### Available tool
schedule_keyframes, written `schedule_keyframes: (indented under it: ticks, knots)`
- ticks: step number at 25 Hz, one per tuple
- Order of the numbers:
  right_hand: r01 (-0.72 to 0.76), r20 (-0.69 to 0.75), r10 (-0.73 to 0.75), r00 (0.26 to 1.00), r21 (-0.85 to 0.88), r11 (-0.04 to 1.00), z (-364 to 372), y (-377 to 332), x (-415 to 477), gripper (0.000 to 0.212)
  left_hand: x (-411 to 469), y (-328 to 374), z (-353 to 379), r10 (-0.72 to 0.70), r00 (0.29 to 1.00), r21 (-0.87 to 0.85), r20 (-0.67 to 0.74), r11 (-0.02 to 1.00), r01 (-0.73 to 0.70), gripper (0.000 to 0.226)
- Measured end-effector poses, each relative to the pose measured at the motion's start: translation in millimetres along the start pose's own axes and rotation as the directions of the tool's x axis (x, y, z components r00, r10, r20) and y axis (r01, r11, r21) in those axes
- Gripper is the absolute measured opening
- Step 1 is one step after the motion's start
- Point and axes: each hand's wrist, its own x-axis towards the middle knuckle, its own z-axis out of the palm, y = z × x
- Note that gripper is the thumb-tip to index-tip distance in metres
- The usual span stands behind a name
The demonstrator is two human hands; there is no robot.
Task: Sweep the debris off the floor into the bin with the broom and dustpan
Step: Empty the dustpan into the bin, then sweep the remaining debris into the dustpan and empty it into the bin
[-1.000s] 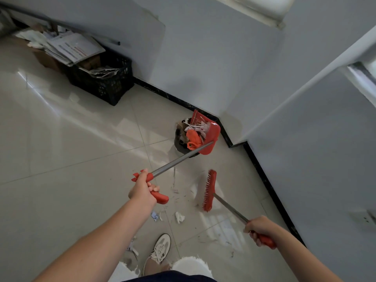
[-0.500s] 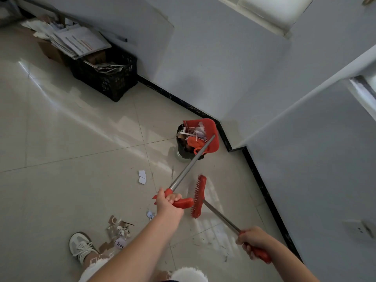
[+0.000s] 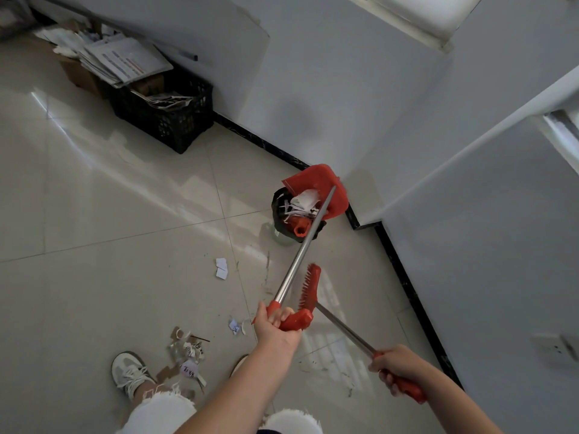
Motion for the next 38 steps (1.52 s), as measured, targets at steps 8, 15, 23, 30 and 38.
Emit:
schedule_keyframes:
  ticks: [8,15,23,30,38]
  knots:
    - [-0.006,-0.038,0.006,0.999,0.01,1.0,-14,-1,2,0.016,-21,-9,-15,-0.027,1.0,0.043,0.008,0.999,0.026,0.055]
    - [-0.016,-0.081,0.018,0.997,0.027,0.999,-38,3,6,0.015,-37,40,-26,-0.078,0.994,0.195,0.075,0.979,0.062,0.063]
    - [-0.048,-0.142,0.062,0.988,0.102,0.994,-90,27,20,0.021,-73,135,47,0.02,0.967,0.882,0.255,0.405,-0.241,0.031]
    - [-0.153,-0.224,0.172,0.959,0.1,0.983,-86,59,66,0.022,-68,116,84,0.148,0.91,0.831,0.388,-0.484,-0.276,0.024]
    - [-0.162,-0.155,0.145,0.977,-0.106,0.981,-2,23,104,0.019,-45,144,66,0.218,0.748,0.417,0.627,-0.905,-0.087,0.016]
